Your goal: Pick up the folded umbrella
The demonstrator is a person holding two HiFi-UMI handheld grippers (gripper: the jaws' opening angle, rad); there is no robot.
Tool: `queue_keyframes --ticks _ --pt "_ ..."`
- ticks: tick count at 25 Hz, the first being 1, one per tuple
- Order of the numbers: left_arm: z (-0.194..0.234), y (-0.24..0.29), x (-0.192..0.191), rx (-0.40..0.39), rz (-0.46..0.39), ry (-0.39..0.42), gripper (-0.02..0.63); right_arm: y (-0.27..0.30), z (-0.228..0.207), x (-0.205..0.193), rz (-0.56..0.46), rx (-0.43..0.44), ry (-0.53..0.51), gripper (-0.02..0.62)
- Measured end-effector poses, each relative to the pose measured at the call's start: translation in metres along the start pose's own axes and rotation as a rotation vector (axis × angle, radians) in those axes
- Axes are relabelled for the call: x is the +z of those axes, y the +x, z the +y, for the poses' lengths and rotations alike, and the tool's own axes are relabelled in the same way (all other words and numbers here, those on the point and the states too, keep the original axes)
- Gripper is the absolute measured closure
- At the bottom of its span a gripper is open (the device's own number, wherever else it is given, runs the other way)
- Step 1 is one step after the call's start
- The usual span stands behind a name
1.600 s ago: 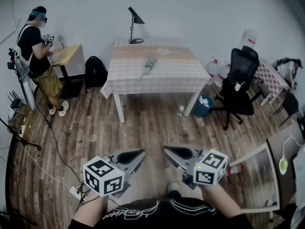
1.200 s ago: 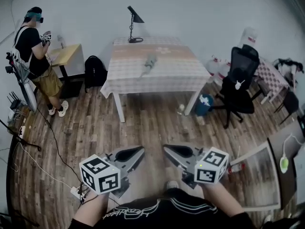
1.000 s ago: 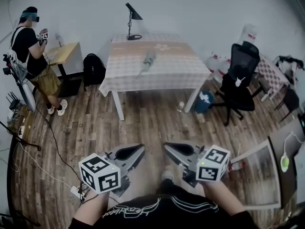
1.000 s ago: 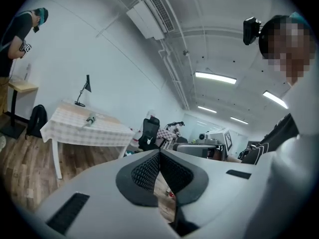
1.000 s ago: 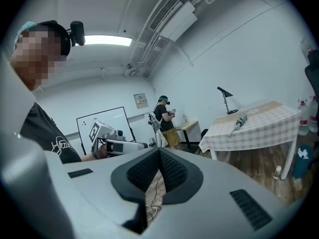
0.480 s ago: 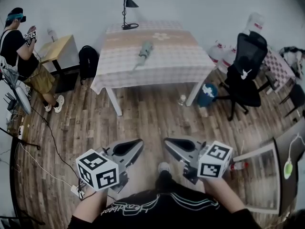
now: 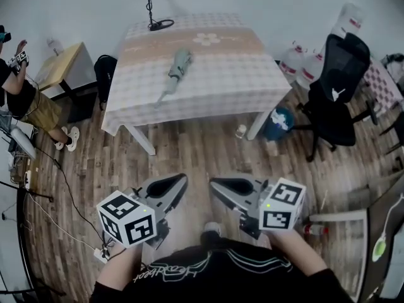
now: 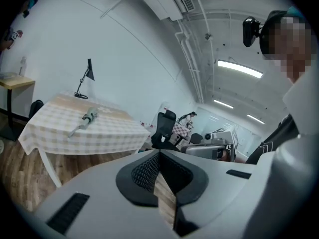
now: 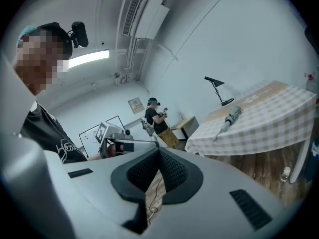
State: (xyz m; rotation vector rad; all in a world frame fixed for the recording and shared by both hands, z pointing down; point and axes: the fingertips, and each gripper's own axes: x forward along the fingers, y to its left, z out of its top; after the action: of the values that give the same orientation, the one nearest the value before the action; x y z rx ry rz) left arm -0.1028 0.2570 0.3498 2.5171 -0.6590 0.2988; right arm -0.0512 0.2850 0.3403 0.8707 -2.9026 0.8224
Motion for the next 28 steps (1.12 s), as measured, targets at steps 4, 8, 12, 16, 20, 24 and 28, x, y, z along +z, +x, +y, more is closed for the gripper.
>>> queue_keyframes --ticks 4,8,12,16,20,24,28 --pt "0.008 0.035 0.022 0.01 0.002 0.024 0.607 -0.001 -0.031 0.017 0.016 0.028 -0.019 0.583" --pt "0.016 0.054 0.035 0.018 0.004 0.033 0.607 -0.001 -0.055 0.039 -0.006 0.033 -0.031 0.583" --pt "0.033 0.063 0.049 0.031 -0.002 0.043 0.607 0.009 -0.075 0.061 -0.035 0.033 -0.053 0.583" --pt "0.058 0.076 0.067 0.032 -0.013 0.052 0.607 0.025 -0.099 0.079 -0.04 0.03 -0.068 0.583" --pt "0.087 0.099 0.092 0.02 -0.022 0.064 0.607 0.041 -0.132 0.098 -0.043 0.009 -0.071 0.583" --pt "0.129 0.129 0.117 0.006 -0.016 0.048 0.607 0.062 -0.179 0.121 -0.044 -0.02 -0.053 0.584" --pt "0.182 0.163 0.147 -0.01 0.002 0.028 0.607 0.092 -0.235 0.148 -0.035 -0.053 -0.018 0.583"
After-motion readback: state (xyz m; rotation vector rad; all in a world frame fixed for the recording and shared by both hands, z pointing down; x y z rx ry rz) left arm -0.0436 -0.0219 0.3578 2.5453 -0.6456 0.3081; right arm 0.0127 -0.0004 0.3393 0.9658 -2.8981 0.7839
